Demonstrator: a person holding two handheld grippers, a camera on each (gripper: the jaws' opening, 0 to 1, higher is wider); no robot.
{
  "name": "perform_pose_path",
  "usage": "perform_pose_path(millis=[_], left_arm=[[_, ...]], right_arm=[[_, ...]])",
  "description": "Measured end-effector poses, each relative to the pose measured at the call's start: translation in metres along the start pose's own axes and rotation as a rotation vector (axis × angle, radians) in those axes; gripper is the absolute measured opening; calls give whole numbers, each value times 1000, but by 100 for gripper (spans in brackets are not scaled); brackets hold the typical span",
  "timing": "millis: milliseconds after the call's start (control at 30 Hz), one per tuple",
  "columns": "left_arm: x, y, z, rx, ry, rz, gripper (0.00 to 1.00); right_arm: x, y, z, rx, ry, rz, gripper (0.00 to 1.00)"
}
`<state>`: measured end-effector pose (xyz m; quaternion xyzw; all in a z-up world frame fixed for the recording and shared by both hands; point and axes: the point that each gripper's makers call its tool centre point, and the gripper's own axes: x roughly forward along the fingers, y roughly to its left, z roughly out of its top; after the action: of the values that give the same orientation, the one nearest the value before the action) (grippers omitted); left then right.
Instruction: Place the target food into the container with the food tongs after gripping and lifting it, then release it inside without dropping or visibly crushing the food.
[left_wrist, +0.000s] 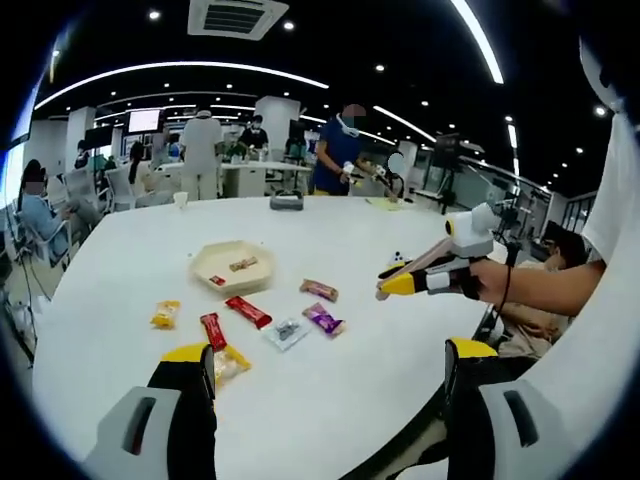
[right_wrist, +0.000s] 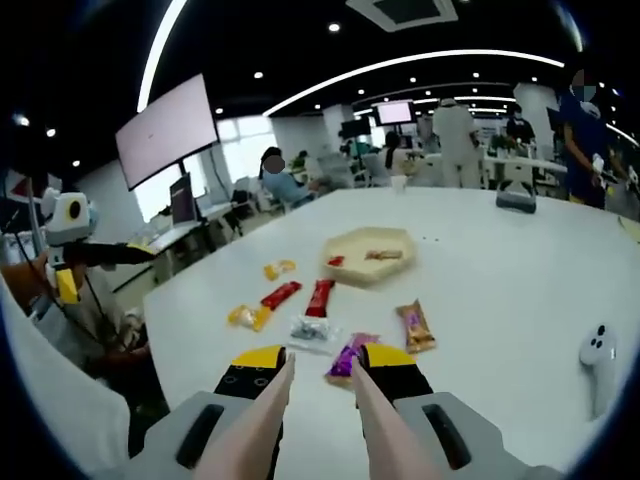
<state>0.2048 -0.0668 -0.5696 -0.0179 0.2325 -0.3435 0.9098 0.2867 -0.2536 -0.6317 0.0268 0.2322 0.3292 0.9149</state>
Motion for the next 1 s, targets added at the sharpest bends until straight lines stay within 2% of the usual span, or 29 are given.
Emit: perform_pose_path(millis=[200, 300, 400, 567, 733, 767, 867, 1000], left_arm=[[-10, 31, 1, -13, -31, -12, 96], [-15, 43, -2, 3, -18, -14, 96], [-26, 67, -4, 25, -20, -29, 96], [-36, 92, -3, 21, -36, -51, 96], [-37, 110, -4, 20, -53, -107, 96], [-35, 114, -8, 28, -51, -123, 96], [-32, 117, -19, 25, -12, -152, 96], [-31, 117, -20, 20, -1, -173, 96]], right_arm=[[17, 14, 14, -13, 20, -20, 29], [21, 21, 26, -2, 16, -45, 29], [29, 26, 32, -2, 20, -68, 29], [38, 30, 44, 55, -14, -122, 29], [39, 20, 46, 31, 8, -197, 29], [38, 11, 47, 7, 13, -236, 29], [36, -3, 46, 6, 37, -282, 29], [39, -23, 43, -13, 74, -319, 29]])
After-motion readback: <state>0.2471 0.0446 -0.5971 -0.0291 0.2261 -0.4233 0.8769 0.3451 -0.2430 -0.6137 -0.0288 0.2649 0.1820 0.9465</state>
